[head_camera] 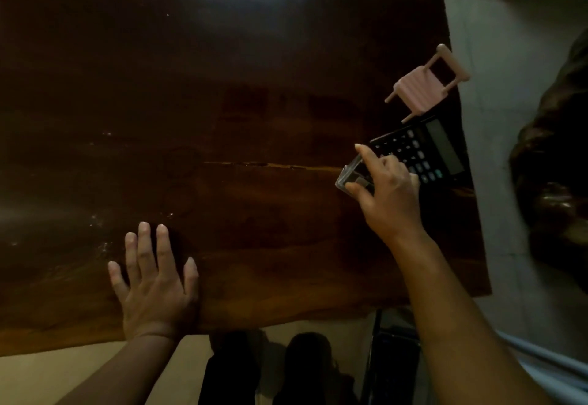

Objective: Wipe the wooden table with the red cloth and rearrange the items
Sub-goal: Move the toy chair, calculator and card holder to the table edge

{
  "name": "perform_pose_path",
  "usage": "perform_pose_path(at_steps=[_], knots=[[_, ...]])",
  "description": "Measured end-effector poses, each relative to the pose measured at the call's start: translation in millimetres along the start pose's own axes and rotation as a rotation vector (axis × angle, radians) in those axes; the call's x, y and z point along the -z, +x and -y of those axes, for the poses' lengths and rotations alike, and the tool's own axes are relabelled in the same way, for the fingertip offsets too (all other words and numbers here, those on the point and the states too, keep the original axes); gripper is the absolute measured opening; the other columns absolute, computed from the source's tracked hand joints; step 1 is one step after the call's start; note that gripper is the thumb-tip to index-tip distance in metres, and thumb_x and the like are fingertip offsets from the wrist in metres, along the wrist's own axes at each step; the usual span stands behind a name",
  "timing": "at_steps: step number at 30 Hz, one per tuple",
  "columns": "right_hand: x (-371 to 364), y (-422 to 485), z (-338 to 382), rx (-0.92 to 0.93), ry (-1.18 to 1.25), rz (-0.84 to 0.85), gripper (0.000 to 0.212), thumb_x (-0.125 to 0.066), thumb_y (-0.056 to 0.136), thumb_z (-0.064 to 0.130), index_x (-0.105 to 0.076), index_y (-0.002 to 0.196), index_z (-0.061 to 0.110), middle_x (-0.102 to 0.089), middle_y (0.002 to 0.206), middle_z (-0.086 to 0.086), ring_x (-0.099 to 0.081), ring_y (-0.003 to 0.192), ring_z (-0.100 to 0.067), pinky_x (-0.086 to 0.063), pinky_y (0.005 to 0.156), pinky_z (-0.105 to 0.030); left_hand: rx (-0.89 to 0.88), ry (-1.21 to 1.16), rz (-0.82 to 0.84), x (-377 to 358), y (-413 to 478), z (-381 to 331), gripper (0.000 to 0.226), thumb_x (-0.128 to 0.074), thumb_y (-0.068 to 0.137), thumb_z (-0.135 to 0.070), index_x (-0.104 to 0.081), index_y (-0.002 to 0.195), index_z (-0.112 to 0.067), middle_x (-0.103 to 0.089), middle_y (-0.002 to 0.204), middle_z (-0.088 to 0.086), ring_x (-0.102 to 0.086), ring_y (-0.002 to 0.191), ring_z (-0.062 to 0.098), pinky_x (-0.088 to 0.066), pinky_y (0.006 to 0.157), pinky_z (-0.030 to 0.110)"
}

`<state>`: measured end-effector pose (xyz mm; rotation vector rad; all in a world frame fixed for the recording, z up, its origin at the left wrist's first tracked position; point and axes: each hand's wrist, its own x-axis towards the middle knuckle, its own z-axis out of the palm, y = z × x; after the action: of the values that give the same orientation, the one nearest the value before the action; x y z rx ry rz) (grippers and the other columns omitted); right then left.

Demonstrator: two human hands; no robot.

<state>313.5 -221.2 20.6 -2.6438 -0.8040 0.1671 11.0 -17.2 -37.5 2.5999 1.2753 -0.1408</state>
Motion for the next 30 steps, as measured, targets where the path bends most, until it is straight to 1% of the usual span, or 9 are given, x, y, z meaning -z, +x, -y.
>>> perform_pose_path(at_steps=[6,10,14,17,21,26,28,30], knots=[[14,-41,-52,-0.138,-0.03,0.007,0.068,-0.071,0.086,0.03,-0.039,0.146,0.028,-0.054,0.119,-0.008,-0.05,0.11,-0.024,-0.032,0.095,-0.043,0.012,-0.032,-0.014,4,0,-4,0.072,-0.024,0.09,-0.051,-0.02,0.152,-0.015,-0.012,0.161,0.013,-0.003,0.149,0.029,-0.005,0.114,0.061],[22,-55,-84,-0.204,-0.046,-0.006,0.067,-0.069,0.087,0.029,-0.038,0.146,0.026,-0.054,0.12,-0.013,-0.051,0.11,-0.029,-0.034,0.095,-0.047,0.01,-0.042,-0.019,7,-2,-8,0.074,-0.023,0.089,-0.051,-0.02,0.152,-0.014,-0.01,0.162,0.013,-0.002,0.149,0.028,-0.004,0.115,0.061],[23,-63,-105,-0.236,-0.049,-0.028,0.065,-0.068,0.088,0.029,-0.039,0.146,0.027,-0.054,0.118,-0.014,-0.052,0.106,-0.03,-0.034,0.095,-0.048,0.008,-0.039,-0.023,7,-2,-8,0.074,-0.022,0.089,-0.051,-0.02,0.152,-0.013,-0.01,0.162,0.013,-0.002,0.149,0.028,-0.003,0.115,0.06],[21,-69,-112,-0.237,-0.063,-0.035,0.065,-0.069,0.087,0.028,-0.04,0.144,0.027,-0.054,0.114,-0.014,-0.053,0.102,-0.03,-0.035,0.094,-0.05,0.009,-0.03,-0.029,4,-1,-7,0.073,-0.022,0.089,-0.051,-0.019,0.152,-0.014,-0.01,0.162,0.013,-0.002,0.149,0.028,-0.003,0.115,0.06],[15,-75,-115,-0.236,-0.073,-0.025,0.064,-0.069,0.086,0.027,-0.041,0.143,0.026,-0.054,0.115,-0.014,-0.052,0.104,-0.031,-0.035,0.095,-0.051,0.006,-0.02,-0.039,1,0,-4,0.073,-0.024,0.089,-0.05,-0.02,0.152,-0.013,-0.013,0.161,0.015,-0.005,0.148,0.03,-0.004,0.113,0.062],[14,-76,-114,-0.209,-0.124,-0.046,0.067,-0.068,0.086,0.029,-0.037,0.145,0.022,-0.053,0.115,-0.016,-0.053,0.104,-0.032,-0.037,0.094,-0.054,0.0,-0.013,-0.049,-1,-1,-3,0.072,-0.024,0.09,-0.049,-0.019,0.152,-0.013,-0.011,0.161,0.015,-0.003,0.149,0.03,-0.004,0.114,0.061],[16,-75,-113,-0.213,-0.147,-0.033,0.071,-0.069,0.086,0.031,-0.034,0.147,0.021,-0.054,0.118,-0.017,-0.052,0.109,-0.035,-0.036,0.098,-0.058,0.002,-0.016,-0.044,0,-1,-4,0.072,-0.024,0.09,-0.049,-0.018,0.152,-0.013,-0.01,0.161,0.014,-0.002,0.149,0.029,-0.003,0.114,0.061],[17,-76,-109,-0.229,-0.155,-0.033,0.075,-0.07,0.085,0.035,-0.032,0.149,0.021,-0.054,0.123,-0.018,-0.05,0.117,-0.037,-0.031,0.104,-0.062,-0.002,-0.019,-0.037,-1,-1,-3,0.071,-0.024,0.091,-0.049,-0.017,0.152,-0.014,-0.01,0.162,0.014,-0.001,0.149,0.028,-0.003,0.114,0.061]])
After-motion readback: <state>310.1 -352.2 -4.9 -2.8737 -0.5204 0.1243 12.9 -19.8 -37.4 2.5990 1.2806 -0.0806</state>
